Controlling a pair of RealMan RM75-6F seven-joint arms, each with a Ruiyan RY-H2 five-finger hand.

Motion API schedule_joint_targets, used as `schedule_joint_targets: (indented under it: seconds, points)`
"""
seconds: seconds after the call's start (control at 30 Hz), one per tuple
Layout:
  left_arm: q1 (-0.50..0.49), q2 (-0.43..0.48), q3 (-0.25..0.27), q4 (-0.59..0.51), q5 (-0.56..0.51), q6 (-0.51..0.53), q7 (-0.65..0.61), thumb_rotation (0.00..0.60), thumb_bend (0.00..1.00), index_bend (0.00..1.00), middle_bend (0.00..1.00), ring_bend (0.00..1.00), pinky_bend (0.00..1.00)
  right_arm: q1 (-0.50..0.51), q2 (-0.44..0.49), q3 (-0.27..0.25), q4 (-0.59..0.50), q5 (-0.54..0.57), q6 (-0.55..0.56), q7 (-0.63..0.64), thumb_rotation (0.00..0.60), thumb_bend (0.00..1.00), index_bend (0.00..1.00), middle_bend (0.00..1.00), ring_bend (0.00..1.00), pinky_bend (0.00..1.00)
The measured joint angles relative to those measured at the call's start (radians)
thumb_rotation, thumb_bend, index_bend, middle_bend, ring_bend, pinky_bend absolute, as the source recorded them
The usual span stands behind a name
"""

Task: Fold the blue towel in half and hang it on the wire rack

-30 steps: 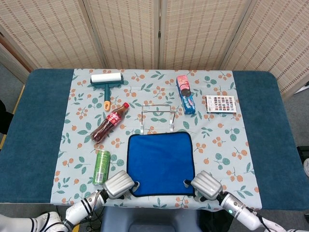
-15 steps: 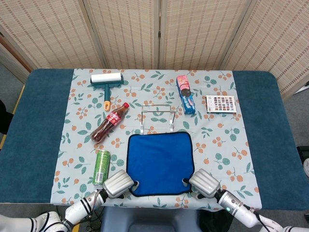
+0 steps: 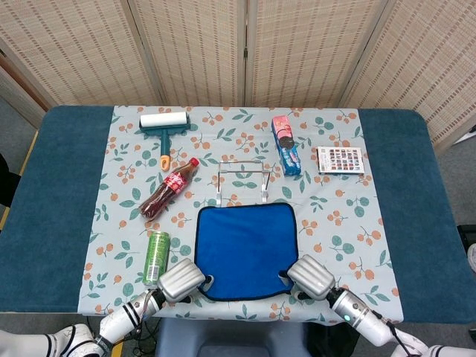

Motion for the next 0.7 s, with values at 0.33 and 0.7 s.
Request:
schedule_joint_targets:
  seconds: [0.33, 0.7]
  points:
    - [-0.018, 0.023, -0.031, -0.030, -0.004, 0.010, -0.054, 0.600, 0.44, 0.60, 1.00, 0.92, 1.00, -0.009, 0.020, 0.005, -0.026, -0.002, 0.055, 0.008, 0.600, 0.41, 0.69, 0.91, 0.88, 1.00]
    - [-0.031, 0.037, -0.081, -0.027, -0.079, -0.013, -0.086, 0.600, 0.44, 0.59, 1.00, 0.92, 1.00, -0.010, 0.027, 0.056, -0.032, 0.078, 0.055, 0.023, 0.600, 0.41, 0.69, 0.91, 0.88, 1.00]
